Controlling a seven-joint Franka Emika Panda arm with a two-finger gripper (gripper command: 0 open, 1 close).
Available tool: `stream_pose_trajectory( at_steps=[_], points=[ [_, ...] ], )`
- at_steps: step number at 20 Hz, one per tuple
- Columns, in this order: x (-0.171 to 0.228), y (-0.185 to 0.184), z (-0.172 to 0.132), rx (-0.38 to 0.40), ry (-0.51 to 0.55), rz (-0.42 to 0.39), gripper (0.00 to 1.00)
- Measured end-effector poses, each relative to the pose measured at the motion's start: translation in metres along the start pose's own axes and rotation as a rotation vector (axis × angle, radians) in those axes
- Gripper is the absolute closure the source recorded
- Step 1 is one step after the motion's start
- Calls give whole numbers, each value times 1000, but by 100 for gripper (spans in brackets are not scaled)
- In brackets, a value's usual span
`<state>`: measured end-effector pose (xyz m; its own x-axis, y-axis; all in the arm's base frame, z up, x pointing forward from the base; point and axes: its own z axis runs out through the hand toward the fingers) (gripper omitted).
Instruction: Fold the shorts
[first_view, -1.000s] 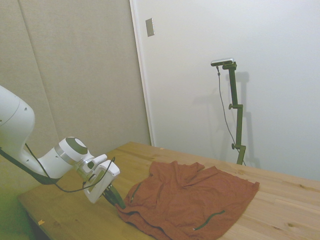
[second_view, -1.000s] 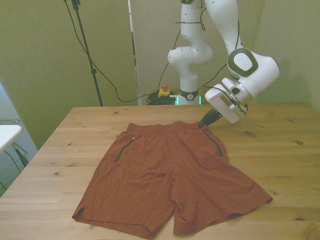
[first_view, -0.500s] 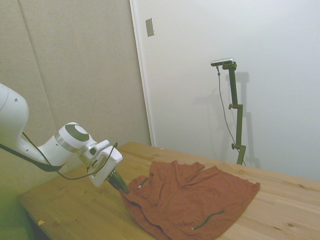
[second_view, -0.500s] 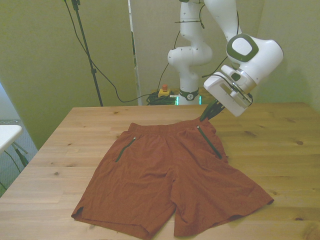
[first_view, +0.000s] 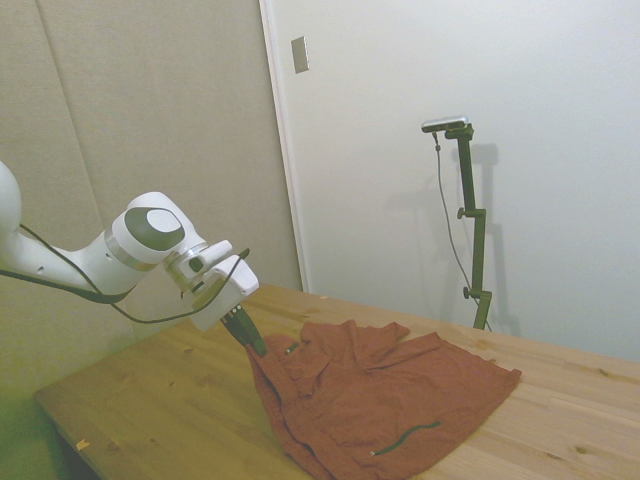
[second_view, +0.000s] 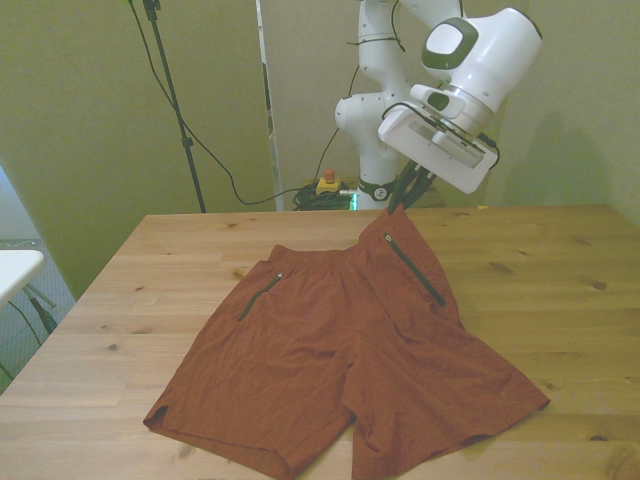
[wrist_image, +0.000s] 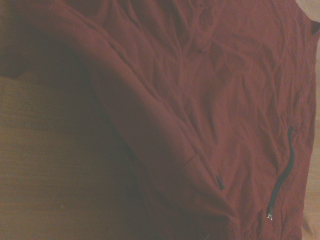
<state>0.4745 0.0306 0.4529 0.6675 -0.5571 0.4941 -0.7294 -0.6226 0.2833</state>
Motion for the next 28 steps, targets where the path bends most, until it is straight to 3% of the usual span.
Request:
stream_pose_trajectory(
  at_steps=[8,14,20,21,24,28],
  points=[
    [66,64,26,139,-95,164,100],
    [76,80,32,248,-206,246,100],
    [82,133,79,319,-329,333,100],
    [82,141,87,318,-341,346,0],
    [76,157,114,309,-378,385,0],
    [72,181,175,296,-450,450,0]
  ],
)
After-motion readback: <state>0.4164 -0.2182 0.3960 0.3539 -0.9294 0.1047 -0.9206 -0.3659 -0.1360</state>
